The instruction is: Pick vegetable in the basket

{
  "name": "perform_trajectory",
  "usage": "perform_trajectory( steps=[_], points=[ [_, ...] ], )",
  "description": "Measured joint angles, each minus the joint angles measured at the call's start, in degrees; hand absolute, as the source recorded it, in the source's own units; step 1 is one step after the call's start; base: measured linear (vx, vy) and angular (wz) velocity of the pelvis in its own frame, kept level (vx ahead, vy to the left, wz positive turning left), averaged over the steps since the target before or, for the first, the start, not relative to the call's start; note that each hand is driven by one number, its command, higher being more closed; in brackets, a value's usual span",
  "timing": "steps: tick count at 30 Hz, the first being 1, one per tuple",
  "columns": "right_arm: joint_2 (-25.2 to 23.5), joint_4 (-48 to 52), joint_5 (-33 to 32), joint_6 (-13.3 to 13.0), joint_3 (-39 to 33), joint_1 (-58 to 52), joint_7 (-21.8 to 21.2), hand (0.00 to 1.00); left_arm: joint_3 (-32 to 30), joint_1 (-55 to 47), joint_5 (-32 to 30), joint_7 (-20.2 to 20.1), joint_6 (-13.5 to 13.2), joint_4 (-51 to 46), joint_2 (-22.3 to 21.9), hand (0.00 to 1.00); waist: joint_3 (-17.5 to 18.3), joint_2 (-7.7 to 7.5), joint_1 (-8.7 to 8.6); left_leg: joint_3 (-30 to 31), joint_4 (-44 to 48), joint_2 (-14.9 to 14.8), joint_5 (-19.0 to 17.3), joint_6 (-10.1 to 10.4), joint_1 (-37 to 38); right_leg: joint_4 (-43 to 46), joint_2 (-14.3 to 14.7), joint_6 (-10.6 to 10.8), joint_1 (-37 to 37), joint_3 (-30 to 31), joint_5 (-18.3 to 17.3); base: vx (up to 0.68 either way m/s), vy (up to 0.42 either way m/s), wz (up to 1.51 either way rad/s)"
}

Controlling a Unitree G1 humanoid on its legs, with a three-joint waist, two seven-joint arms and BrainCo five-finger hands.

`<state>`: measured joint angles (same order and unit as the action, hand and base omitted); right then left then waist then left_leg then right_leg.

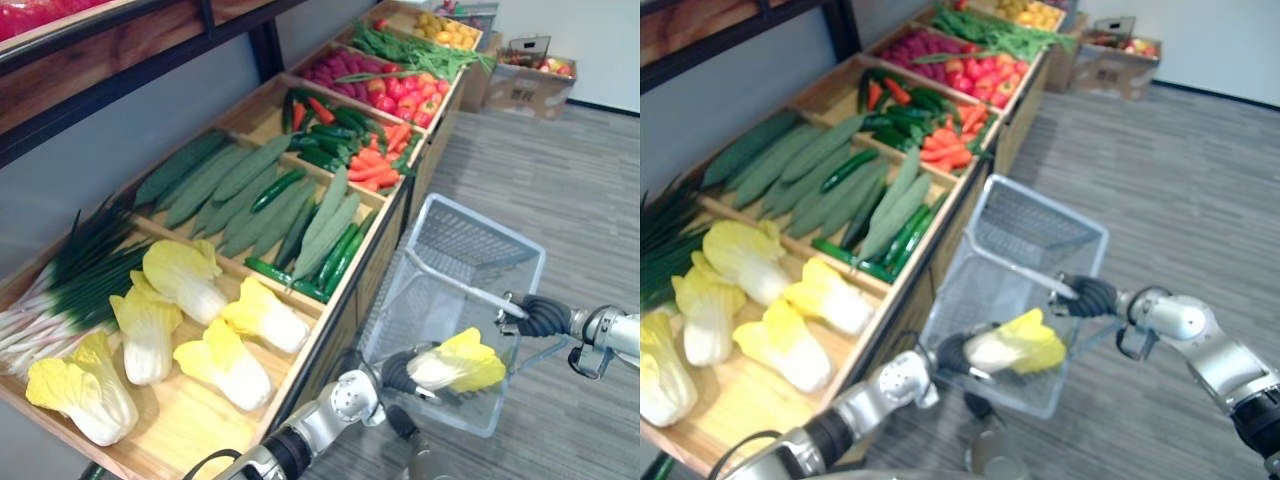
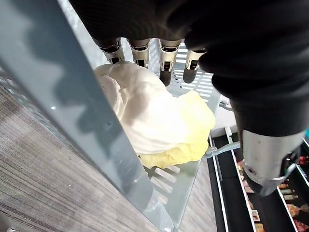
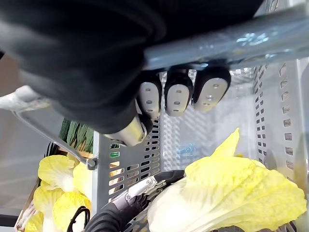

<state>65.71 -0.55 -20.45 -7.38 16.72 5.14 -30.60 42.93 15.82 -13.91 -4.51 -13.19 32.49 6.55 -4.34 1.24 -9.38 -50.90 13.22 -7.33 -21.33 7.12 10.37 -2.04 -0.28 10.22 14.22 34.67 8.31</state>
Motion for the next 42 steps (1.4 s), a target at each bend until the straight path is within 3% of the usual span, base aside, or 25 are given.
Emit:
perform_trajectory(
  steps=[5,11,15,22,29,32,35,38,42],
  points=[
    [-1.97,-0.39,-0.04,0.62,-0.33,-0.92,-0.04,1.00,0.28,0.16,3.90,-2.45,0.50,-2.18,1.00,0.00,0.04,0.06,-0.04,0.72,0.03,-0.18,0.03,-0.04,0.25,-0.08,-0.35,0.00,-0.58,-0.46,0.00,0.05,-0.002,0.07],
    [-4.77,-1.66,-0.40,1.12,-0.52,-4.29,-0.85,1.00,3.18,0.31,12.09,-3.34,0.93,-11.34,3.31,0.00,0.09,0.11,0.14,3.05,0.03,-0.34,0.21,-0.35,-0.03,-0.38,-1.27,0.01,-1.66,-2.63,0.00,0.04,-0.004,0.19],
    [-6.85,-4.14,-0.21,1.06,-0.50,-6.95,-0.83,1.00,5.67,0.40,21.09,-4.05,0.82,-21.03,5.14,0.00,0.22,0.28,0.91,4.57,0.05,-0.29,0.38,-0.63,-0.69,-0.40,-1.97,0.01,-1.83,-3.71,0.00,0.04,-0.004,0.19],
    [-7.95,-10.88,0.51,0.80,-0.41,-9.48,0.52,1.00,10.95,0.41,35.27,-7.04,0.12,-36.21,10.46,0.00,1.39,1.05,2.32,9.72,-0.19,-0.24,1.37,-1.56,-2.08,-1.04,-3.97,0.01,-3.50,-7.95,0.00,0.04,-0.016,0.38],
    [-11.80,-19.76,3.65,0.17,-0.46,-10.55,3.26,1.00,12.91,-0.41,46.71,-8.78,0.05,-45.63,18.25,0.00,4.07,1.76,3.44,15.28,-0.63,0.63,3.08,-2.51,-5.28,-1.82,-6.25,0.00,-3.58,-12.59,0.00,0.03,-0.030,0.40],
    [-15.90,-28.16,7.17,-0.66,-1.79,-10.63,6.19,1.00,12.82,-1.09,52.56,-9.30,1.11,-48.86,22.63,0.00,4.84,1.47,4.02,20.16,-2.25,1.46,5.03,-3.09,-6.64,-1.86,-8.12,0.00,-4.47,-17.10,0.00,-0.01,-0.055,0.84],
    [-22.91,-37.75,9.92,-0.76,-6.67,-12.12,10.32,1.00,10.52,-3.21,56.69,-9.15,2.67,-51.95,28.79,0.00,5.03,1.28,4.88,26.55,-3.12,2.08,6.96,-3.58,-8.67,-1.83,-9.65,-0.04,-5.90,-23.08,-0.05,-0.05,-0.087,1.10],
    [-31.27,-46.36,13.92,-0.87,-15.01,-12.93,15.90,1.00,-0.44,-11.56,60.21,-7.98,3.83,-58.50,34.31,0.00,5.15,0.65,5.22,33.08,-4.89,3.24,9.27,-3.82,-10.89,-1.69,-11.44,-2.28,-7.05,-29.29,-1.73,-0.06,-0.071,1.03],
    [-38.72,-55.96,14.30,-2.35,-24.06,-13.13,21.00,1.00,-14.19,-20.37,60.02,-5.63,3.32,-64.92,33.44,0.00,5.27,0.29,6.13,37.82,-8.33,3.65,12.78,-2.98,-11.10,-0.47,-11.83,-2.65,-7.79,-34.21,-3.69,-0.01,-0.084,0.70]
  ],
)
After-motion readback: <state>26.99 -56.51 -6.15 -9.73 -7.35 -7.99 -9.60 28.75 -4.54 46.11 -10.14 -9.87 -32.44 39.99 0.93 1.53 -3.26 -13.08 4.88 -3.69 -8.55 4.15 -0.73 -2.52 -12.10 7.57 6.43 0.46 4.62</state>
